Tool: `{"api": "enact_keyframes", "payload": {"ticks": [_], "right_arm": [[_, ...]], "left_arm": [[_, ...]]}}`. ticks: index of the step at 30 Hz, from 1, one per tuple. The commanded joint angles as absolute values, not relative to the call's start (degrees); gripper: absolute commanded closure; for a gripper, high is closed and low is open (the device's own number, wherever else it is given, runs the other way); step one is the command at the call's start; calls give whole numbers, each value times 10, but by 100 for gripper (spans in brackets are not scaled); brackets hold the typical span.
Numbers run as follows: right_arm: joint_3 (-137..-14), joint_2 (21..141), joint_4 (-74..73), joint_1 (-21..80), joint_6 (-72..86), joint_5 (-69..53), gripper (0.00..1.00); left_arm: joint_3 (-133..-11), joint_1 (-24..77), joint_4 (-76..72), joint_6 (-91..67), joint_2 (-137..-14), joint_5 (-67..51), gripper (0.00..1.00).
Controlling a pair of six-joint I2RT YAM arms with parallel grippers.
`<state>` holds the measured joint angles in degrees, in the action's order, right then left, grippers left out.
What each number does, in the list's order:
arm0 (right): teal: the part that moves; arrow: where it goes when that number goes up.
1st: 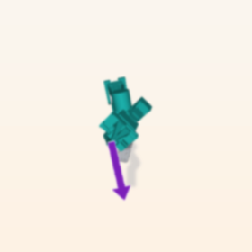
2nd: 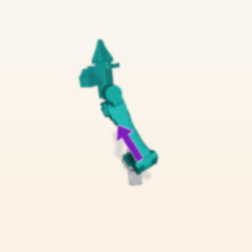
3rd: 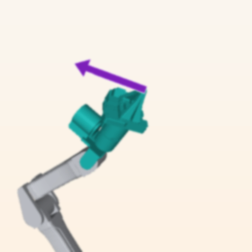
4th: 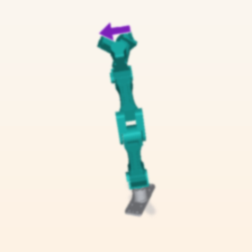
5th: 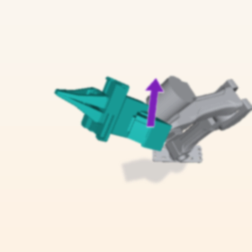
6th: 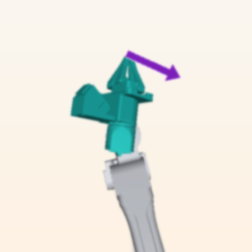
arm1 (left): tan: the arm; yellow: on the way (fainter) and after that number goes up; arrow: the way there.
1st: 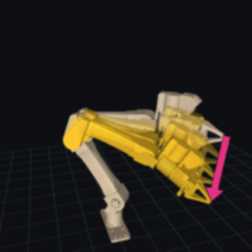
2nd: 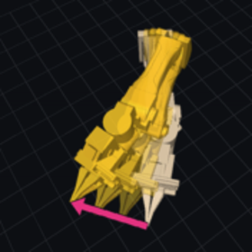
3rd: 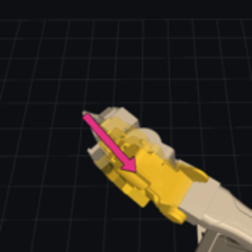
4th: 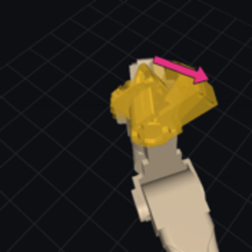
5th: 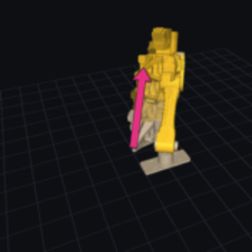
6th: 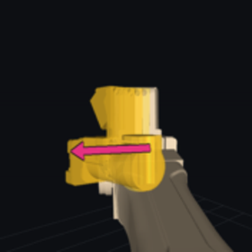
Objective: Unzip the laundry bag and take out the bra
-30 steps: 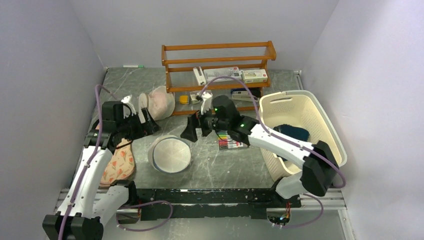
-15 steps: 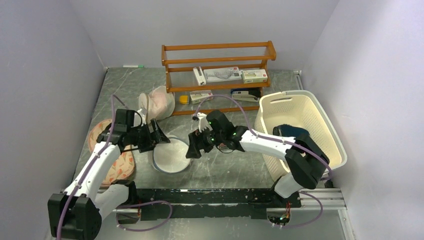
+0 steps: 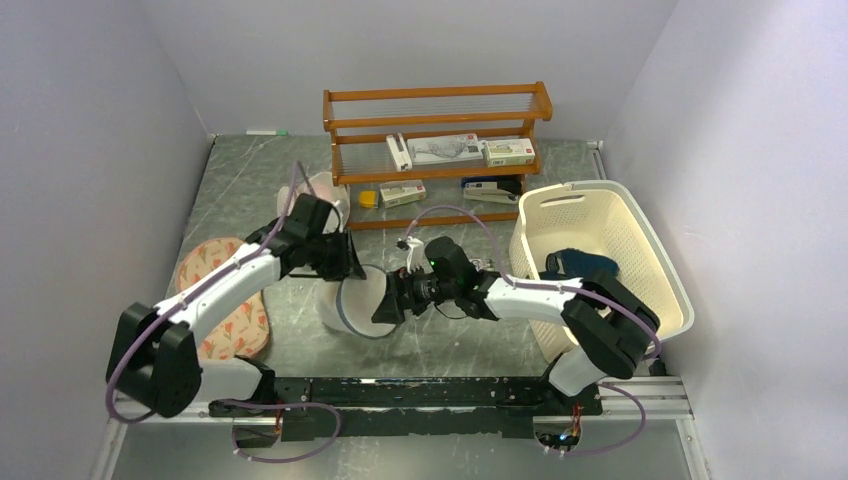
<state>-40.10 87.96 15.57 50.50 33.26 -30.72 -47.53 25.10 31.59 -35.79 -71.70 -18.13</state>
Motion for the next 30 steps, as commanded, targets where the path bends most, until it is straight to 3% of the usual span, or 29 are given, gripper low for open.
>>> {"api": "enact_keyframes", "payload": {"ticks": [1, 6, 8, 10, 11, 12, 14, 21, 30], "right_arm": [[-370, 850, 246, 509, 389, -271, 22], [-353, 772, 167, 509, 359, -193, 20], [-355, 745, 124, 509, 339, -166, 18], [-363, 722, 80, 507, 320, -133, 16], [-366, 712, 61, 507, 313, -115, 15], [-370, 702, 45, 507, 305, -91, 15], [-374, 684, 17, 506, 296, -54, 14], [-360, 610, -7, 481, 324, 75, 9], [-376, 494, -26, 465, 275, 195, 4]], "left_arm": [[-556, 286, 301, -335, -776, -114, 66], [-606, 288, 292, -263, -808, -158, 73], [-635, 289, 333, -227, -823, -109, 72], [-658, 289, 379, -209, -828, -23, 59], [-663, 290, 394, -197, -822, 14, 49], [-662, 290, 401, -184, -808, 39, 32], [-652, 290, 400, -171, -770, 62, 19], [-618, 334, 390, -159, -651, 38, 1], [-608, 571, 475, -195, -657, 246, 7]]}}
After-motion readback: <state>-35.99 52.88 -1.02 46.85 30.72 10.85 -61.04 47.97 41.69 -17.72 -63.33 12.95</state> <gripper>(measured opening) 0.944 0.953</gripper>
